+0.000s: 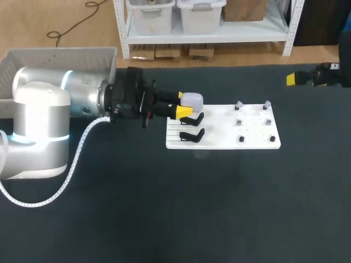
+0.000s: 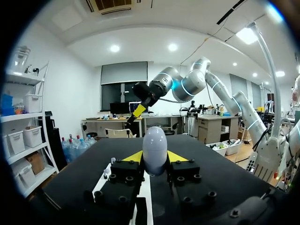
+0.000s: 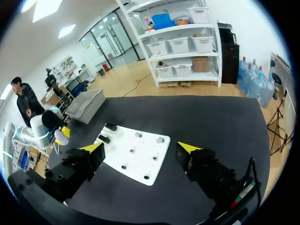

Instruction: Pick up each earbud case from the left stands, insert the matching earbuds, close the lid, and place the case in the box.

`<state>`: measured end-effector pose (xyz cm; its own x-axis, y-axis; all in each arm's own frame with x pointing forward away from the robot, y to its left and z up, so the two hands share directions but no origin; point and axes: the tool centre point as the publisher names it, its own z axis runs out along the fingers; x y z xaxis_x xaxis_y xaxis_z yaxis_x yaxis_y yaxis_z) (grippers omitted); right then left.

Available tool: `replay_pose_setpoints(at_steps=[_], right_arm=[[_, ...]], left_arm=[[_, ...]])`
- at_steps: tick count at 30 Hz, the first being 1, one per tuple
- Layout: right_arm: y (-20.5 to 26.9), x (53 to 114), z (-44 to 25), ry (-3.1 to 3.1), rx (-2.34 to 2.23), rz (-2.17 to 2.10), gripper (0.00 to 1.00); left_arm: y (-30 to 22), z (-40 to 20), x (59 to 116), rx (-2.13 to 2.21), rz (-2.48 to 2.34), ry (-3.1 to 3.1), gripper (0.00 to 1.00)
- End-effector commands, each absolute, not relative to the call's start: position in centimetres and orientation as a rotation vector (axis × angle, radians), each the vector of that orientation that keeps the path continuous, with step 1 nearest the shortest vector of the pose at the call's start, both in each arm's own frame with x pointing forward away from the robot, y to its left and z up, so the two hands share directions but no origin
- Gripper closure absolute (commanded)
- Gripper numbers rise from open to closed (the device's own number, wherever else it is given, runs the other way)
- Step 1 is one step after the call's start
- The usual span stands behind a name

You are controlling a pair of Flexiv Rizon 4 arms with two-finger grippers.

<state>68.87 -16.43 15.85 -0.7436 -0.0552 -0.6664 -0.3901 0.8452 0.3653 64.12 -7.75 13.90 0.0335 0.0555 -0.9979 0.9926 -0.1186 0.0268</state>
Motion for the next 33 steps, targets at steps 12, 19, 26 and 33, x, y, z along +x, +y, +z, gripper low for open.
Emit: replay_pose_setpoints(at_steps=[12, 19, 26, 33], right_arm=[[-11.3, 63.2, 18.7, 2.278, -0.52, 0.655, 0.0], [-8.5, 61.4, 19.5, 2.256, -0.579, 0.656, 0.0], [-5.6, 60.0, 19.6, 2.296, -0.614, 0.669, 0.0], [-2.4, 59.0, 19.3, 2.385, -0.642, 0.698, 0.0]], left_arm=[[-8.2, 13.3, 64.3, 1.361, -1.277, 1.16, 1.0], [-8.1, 12.7, 64.2, 1.344, -1.274, 1.178, 1.0], [-8.1, 12.6, 64.1, 1.327, -1.27, 1.178, 1.0], [-8.1, 12.6, 64.1, 1.327, -1.27, 1.178, 1.0]])
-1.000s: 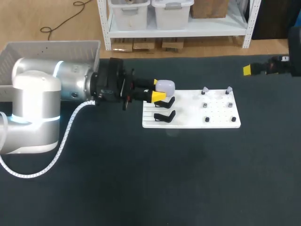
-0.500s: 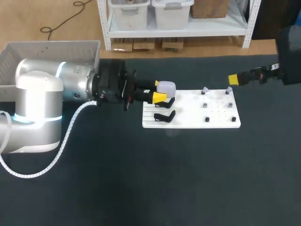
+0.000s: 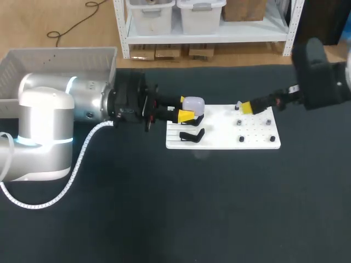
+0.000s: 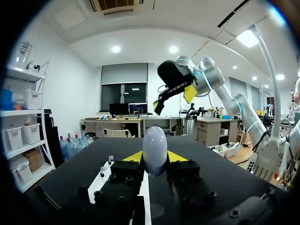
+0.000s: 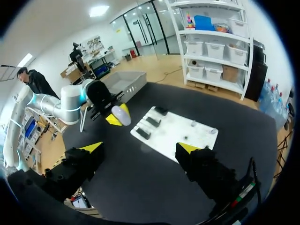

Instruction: Pick up each earbud case from the left stands, insert the matching earbuds, close the lid, and place the case in the box.

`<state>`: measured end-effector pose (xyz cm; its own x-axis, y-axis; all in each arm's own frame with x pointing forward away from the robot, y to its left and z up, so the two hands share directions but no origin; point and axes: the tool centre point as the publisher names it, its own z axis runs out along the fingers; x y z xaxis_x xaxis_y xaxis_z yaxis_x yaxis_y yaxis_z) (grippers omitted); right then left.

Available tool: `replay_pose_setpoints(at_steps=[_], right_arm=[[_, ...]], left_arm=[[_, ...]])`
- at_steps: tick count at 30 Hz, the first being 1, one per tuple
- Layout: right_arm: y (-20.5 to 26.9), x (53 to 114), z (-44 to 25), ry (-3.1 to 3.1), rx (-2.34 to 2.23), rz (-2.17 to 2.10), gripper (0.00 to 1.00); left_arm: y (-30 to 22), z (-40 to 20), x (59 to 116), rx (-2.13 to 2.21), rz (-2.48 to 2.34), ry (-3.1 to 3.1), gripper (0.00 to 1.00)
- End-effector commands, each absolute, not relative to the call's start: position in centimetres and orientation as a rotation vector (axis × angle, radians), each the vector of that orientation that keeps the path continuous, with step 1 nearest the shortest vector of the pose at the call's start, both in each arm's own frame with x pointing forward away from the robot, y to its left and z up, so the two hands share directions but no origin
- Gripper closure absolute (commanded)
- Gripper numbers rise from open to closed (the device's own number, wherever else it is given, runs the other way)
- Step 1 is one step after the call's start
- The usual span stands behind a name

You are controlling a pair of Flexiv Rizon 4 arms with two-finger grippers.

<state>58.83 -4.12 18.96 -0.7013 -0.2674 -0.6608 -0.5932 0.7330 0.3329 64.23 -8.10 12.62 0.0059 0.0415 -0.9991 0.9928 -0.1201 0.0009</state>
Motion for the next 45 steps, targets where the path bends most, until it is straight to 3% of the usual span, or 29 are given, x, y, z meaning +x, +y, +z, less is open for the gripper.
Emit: replay_pose_setpoints(at_steps=[1, 22, 45], right_arm=[[-2.0, 59.0, 19.2, 2.396, -0.642, 0.703, 0.0], [4.0, 60.5, 16.5, 2.512, -0.704, 0.697, 0.0], [4.8, 63.1, 14.0, 2.577, -0.654, 0.66, 0.0]], left_arm=[[-8.1, 12.6, 64.1, 1.327, -1.27, 1.178, 1.0], [-8.1, 12.6, 64.1, 1.327, -1.27, 1.178, 1.0], [-8.1, 12.6, 64.1, 1.327, -1.27, 1.178, 1.0]])
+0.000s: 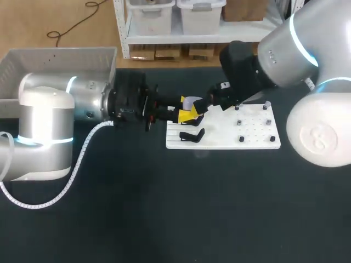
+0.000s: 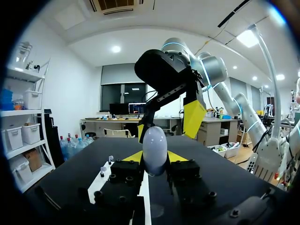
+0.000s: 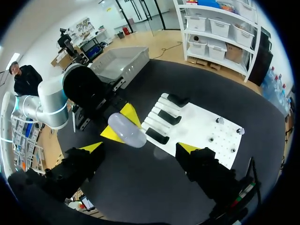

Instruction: Pick up each earbud case from the left stands, insert the matching earbuds, close the lid, and place the case in the box.

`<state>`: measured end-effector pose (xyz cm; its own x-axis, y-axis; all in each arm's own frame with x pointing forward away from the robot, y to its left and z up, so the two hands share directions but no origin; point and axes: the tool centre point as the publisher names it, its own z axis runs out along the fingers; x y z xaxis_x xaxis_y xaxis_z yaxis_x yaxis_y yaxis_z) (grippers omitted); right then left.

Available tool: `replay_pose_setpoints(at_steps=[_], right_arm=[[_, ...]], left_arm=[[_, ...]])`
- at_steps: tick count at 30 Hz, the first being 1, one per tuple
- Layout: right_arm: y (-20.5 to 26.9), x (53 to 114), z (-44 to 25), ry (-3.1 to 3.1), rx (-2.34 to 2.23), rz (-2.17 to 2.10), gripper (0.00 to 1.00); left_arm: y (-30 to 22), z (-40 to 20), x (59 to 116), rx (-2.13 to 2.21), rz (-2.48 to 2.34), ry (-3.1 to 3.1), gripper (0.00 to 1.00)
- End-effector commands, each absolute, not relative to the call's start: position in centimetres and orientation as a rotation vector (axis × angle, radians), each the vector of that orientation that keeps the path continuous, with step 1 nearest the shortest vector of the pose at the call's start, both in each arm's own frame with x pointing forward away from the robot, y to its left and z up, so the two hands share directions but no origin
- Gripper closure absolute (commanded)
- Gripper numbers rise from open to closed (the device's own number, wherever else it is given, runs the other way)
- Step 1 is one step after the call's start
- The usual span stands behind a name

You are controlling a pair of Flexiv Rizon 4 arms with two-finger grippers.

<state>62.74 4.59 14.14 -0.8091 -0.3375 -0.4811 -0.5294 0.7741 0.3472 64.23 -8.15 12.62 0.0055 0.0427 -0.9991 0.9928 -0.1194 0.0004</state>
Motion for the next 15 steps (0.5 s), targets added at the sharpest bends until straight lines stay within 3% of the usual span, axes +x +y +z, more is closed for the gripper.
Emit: replay_pose_setpoints(at_steps=[1, 15], right_arm=[[4.74, 63.19, 14.0, 2.578, -0.653, 0.658, 0.0], [4.36, 63.74, 13.39, 2.595, -0.634, 0.654, 0.0]], left_arm=[[-8.13, 12.56, 64.12, 1.327, -1.27, 1.178, 1.0], [-8.13, 12.56, 64.12, 1.327, -1.27, 1.178, 1.0]])
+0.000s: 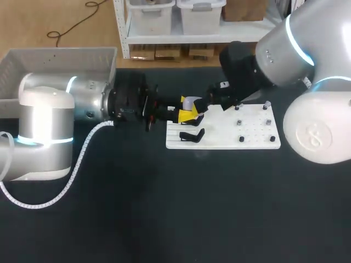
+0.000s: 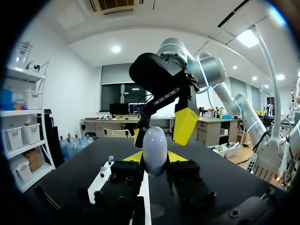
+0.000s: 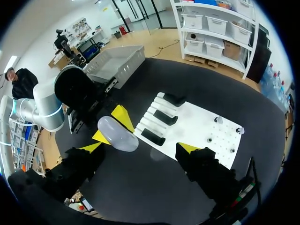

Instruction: Pick up each earbud case from the left stands, insert the matching earbuds, close the lid, and place the case in the box.

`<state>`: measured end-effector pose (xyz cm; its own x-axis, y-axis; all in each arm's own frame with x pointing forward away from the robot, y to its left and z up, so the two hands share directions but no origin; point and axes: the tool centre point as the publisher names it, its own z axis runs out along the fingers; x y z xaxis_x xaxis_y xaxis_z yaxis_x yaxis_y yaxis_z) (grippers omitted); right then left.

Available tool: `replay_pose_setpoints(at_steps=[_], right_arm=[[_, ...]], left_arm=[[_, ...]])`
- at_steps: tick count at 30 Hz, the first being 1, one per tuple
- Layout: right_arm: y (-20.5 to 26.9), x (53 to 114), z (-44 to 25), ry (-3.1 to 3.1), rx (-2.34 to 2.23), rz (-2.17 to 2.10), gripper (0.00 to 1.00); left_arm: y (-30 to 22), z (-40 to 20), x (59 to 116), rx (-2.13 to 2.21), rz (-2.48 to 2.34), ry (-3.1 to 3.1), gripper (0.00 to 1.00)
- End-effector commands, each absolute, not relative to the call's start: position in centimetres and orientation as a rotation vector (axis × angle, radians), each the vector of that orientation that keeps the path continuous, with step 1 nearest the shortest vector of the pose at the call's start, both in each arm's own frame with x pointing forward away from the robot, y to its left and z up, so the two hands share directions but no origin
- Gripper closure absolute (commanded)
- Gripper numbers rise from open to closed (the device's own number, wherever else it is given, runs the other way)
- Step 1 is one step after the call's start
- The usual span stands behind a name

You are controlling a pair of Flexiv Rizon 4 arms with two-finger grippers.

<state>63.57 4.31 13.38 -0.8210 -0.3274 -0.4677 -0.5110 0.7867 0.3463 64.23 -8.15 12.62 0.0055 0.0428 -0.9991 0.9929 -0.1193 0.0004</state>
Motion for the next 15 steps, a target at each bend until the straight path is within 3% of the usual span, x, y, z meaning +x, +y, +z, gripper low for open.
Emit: replay_pose_setpoints(at_steps=[1, 15], right_arm=[[4.34, 63.81, 13.39, 2.595, -0.633, 0.653, 0.0], [3.95, 64.67, 14.26, 2.565, -0.592, 0.625, 0.0]], left_arm=[[-8.13, 12.56, 64.12, 1.327, -1.27, 1.178, 1.0], [-8.13, 12.56, 64.12, 1.327, -1.27, 1.178, 1.0]])
